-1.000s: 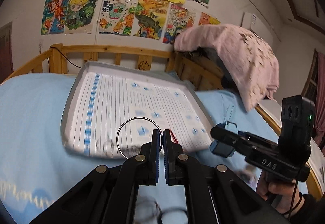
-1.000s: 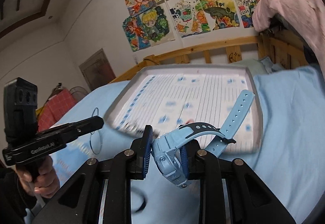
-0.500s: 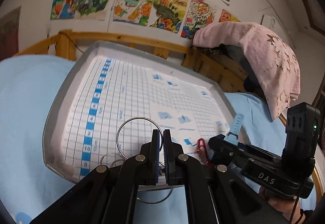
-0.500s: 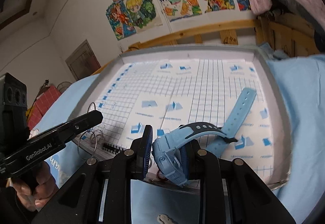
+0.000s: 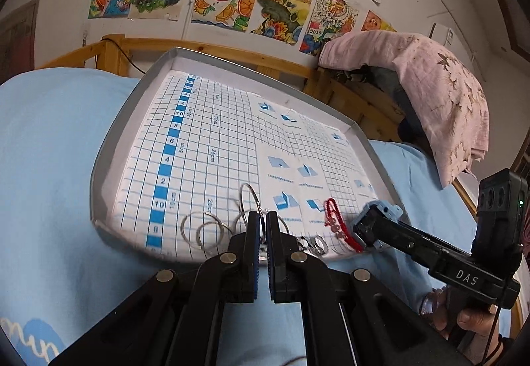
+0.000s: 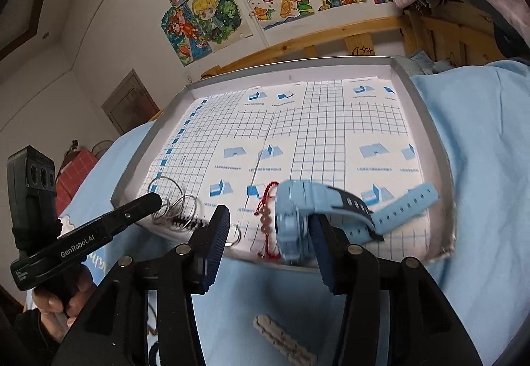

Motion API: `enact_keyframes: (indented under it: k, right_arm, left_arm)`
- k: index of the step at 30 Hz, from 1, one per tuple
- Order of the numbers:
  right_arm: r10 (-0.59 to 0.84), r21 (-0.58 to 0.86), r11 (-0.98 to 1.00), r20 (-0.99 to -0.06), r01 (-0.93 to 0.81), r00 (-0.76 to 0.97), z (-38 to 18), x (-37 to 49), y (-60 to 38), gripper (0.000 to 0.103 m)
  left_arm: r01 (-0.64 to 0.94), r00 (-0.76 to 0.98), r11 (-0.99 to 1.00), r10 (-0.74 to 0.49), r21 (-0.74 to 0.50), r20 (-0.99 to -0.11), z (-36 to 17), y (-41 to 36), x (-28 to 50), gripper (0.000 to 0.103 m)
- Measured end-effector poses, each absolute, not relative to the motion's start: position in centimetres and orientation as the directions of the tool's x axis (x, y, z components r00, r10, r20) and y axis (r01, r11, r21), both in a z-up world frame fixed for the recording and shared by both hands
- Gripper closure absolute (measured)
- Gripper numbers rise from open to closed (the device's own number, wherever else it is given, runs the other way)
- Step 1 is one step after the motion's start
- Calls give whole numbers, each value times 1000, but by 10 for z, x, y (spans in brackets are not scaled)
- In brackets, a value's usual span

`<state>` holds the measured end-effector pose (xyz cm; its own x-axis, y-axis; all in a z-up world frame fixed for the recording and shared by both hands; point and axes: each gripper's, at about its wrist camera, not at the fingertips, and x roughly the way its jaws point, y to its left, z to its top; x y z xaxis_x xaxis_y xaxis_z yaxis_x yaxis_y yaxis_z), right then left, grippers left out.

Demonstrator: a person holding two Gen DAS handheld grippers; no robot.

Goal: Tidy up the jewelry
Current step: 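Carry the hoop ring and smartwatch into the grey tray and release both, then move both tools back toward the remaining hair accessories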

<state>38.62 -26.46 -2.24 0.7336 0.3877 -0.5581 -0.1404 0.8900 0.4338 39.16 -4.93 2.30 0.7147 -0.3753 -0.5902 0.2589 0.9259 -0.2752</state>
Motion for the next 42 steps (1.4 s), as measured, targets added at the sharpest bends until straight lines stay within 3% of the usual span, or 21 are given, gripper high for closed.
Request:
enact_keyframes:
  k: [3,4,6,8,9,12,14,16,19,24,32,42]
  right_arm:
    - [382,435,890,-547,-136,745,-22,377,-269,50]
    - [374,428,893,-540,-137,754,-21,372,-271,50]
    - [360,411,901,-529,-139,769,-17,362,-274,49]
    - [343,397,908,-509,-138,789,-13,350,-276,46]
    - [337,391,910,-501,-138,797,-11,345,-278,42]
    - [304,354,925,-468,-139,829,0,323,-279,37]
    - [286,333,933,-450,-138,846,8,310,-280,33]
    - [268,312,940,-418,-140,868,17,292,-280,23]
    - [244,277,950,-360,-146,900,31,262,-280,8]
    - [198,207,967,-258,-146,946,47,200,-276,2]
    - [146,143,982,-174,-122,974,56,117,-268,2]
    - [109,144,986,-182,-84,977,38,50,-257,2]
  left_arm:
    - [275,718,927,-375,-256,-586,23,-51,379,97]
    - [280,723,927,-374,-248,-581,24,-51,375,91]
    - [282,743,930,-366,-234,-561,28,-51,363,72]
    - [276,762,932,-361,-235,-538,32,-49,352,33]
    - [271,781,935,-353,-230,-516,36,-48,344,28]
    - [274,803,938,-344,-212,-486,45,-46,326,26]
    - [269,822,943,-330,-195,-464,53,-44,307,13]
    - [258,850,951,-307,-169,-428,59,-42,287,5]
    - [234,889,962,-270,-141,-369,66,-38,254,1]
    - [194,933,975,-218,-108,-285,74,-28,197,0]
    - [129,962,988,-146,-87,-230,73,-15,130,0]
    - [101,971,993,-110,-53,-213,46,-5,65,0]
